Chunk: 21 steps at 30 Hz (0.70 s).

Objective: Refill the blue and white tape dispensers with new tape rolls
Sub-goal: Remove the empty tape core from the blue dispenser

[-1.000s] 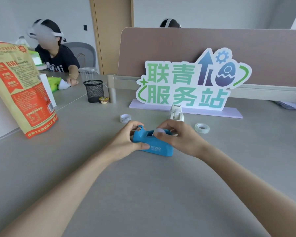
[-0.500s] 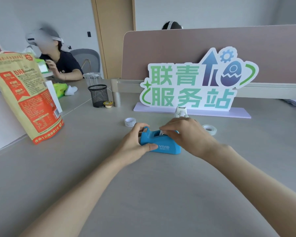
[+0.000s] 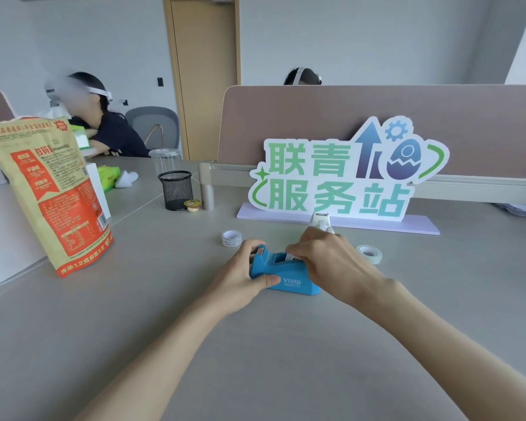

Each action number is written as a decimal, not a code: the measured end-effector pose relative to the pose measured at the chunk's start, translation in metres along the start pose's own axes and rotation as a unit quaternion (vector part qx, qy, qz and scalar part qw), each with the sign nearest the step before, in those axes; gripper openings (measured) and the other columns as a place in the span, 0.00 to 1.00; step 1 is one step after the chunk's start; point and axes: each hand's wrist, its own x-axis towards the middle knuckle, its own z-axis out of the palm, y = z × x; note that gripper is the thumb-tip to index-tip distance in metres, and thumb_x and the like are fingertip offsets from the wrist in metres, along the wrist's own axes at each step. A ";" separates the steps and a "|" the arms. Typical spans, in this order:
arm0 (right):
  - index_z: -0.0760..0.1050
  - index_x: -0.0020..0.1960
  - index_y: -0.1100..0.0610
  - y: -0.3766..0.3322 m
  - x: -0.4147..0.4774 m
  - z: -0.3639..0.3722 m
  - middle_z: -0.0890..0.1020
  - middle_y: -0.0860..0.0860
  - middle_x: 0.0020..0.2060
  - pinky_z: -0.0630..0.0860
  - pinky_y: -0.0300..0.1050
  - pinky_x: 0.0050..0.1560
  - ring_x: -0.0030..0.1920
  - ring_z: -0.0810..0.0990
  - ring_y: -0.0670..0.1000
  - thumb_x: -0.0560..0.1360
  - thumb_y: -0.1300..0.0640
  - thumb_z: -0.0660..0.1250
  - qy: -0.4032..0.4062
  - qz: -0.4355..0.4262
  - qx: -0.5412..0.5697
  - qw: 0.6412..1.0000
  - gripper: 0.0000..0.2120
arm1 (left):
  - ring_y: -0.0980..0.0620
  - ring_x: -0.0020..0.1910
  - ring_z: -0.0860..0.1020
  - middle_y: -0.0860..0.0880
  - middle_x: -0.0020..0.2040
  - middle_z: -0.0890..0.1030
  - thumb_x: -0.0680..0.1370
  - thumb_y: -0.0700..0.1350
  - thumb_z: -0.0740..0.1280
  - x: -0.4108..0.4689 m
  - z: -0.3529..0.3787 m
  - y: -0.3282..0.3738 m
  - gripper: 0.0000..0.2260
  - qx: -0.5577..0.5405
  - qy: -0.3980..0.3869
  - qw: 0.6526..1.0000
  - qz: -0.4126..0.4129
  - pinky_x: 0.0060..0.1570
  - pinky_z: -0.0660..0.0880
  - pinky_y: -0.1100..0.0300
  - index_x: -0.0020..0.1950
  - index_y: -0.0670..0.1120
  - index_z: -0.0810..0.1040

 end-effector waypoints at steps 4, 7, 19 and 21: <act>0.78 0.58 0.52 0.001 -0.001 0.002 0.75 0.54 0.48 0.70 0.46 0.37 0.40 0.75 0.57 0.70 0.71 0.57 -0.001 0.003 -0.003 1.000 0.24 | 0.59 0.57 0.75 0.64 0.54 0.73 0.72 0.46 0.73 0.001 0.000 -0.002 0.23 0.000 0.001 1.000 -0.003 0.58 0.75 0.55 0.60 0.59 0.66; 0.79 0.58 0.55 0.005 -0.009 0.008 0.76 0.54 0.51 0.74 0.47 0.37 0.43 0.79 0.59 0.67 0.75 0.59 0.093 0.020 0.045 0.994 0.26 | 0.55 0.54 0.76 0.61 0.54 0.73 0.71 0.49 0.73 0.002 0.002 -0.004 0.23 0.028 0.016 0.999 -0.004 0.56 0.76 0.51 0.61 0.59 0.65; 0.78 0.48 0.50 -0.019 -0.037 0.037 0.81 0.46 0.47 0.76 0.34 0.48 0.48 0.79 0.43 0.78 0.57 0.65 0.149 0.191 0.380 0.893 0.04 | 0.52 0.63 0.66 0.55 0.60 0.68 0.73 0.37 0.67 -0.008 0.002 0.000 0.20 0.147 0.152 0.957 0.201 0.62 0.68 0.56 0.63 0.47 0.72; 0.78 0.49 0.55 -0.015 -0.034 0.041 0.82 0.48 0.46 0.78 0.41 0.50 0.47 0.80 0.45 0.78 0.57 0.66 0.125 0.218 0.405 0.879 0.03 | 0.57 0.55 0.70 0.58 0.53 0.72 0.72 0.40 0.67 -0.016 0.003 0.004 0.14 0.138 0.114 0.965 0.193 0.52 0.69 0.59 0.55 0.52 0.72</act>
